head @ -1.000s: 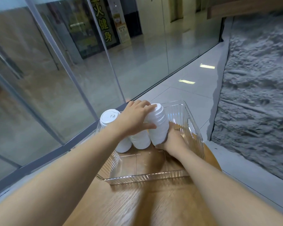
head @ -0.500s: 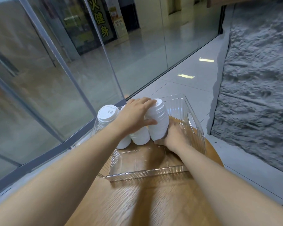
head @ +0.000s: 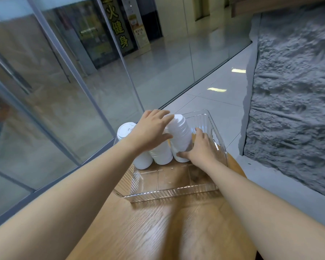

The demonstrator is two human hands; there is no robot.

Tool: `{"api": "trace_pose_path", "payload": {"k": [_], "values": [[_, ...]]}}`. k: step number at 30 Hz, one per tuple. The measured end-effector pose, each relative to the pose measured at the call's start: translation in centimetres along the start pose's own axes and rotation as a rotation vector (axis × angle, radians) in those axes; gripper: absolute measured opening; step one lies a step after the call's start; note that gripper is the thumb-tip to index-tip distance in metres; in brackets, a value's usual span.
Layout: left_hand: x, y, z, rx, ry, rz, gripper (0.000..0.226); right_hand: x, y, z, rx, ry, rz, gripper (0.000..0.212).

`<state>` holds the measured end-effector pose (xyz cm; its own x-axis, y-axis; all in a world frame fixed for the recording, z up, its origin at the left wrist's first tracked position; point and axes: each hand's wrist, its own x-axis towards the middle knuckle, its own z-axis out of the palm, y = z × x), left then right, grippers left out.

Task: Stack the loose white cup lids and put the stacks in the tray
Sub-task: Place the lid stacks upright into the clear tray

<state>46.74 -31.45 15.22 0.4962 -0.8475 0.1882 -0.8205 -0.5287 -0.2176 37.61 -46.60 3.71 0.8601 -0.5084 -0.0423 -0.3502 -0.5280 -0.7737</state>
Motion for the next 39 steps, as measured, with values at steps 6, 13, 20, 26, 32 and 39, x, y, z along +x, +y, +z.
{"api": "trace_pose_path", "payload": {"k": [6,13,20,26,32,39], "values": [[-3.0,0.7,-5.4,0.056,-0.079,-0.041,0.062,-3.6,-2.2,-2.4,-0.004,0.044,-0.081,0.108],[-13.4,5.0,-12.6,0.068,-0.099,-0.092,0.056,-11.7,-5.0,-3.5,0.137,-0.016,-0.337,0.08],[-32.1,10.4,-16.4,-0.079,-0.17,-0.317,0.039,-24.2,-1.6,3.4,0.099,-0.361,-0.611,0.066],[-44.5,15.2,-16.2,-0.064,-0.126,-0.653,0.035,-34.5,-1.6,10.7,0.089,-0.795,-0.622,0.091],[-50.9,18.1,-12.8,-0.248,-0.102,-0.889,0.047,-37.9,-2.1,14.2,-0.033,-0.782,-0.74,0.112],[-52.8,18.6,-8.3,-0.288,-0.13,-0.94,0.055,-37.8,-2.4,16.2,-0.04,-0.714,-0.833,0.093]]}}
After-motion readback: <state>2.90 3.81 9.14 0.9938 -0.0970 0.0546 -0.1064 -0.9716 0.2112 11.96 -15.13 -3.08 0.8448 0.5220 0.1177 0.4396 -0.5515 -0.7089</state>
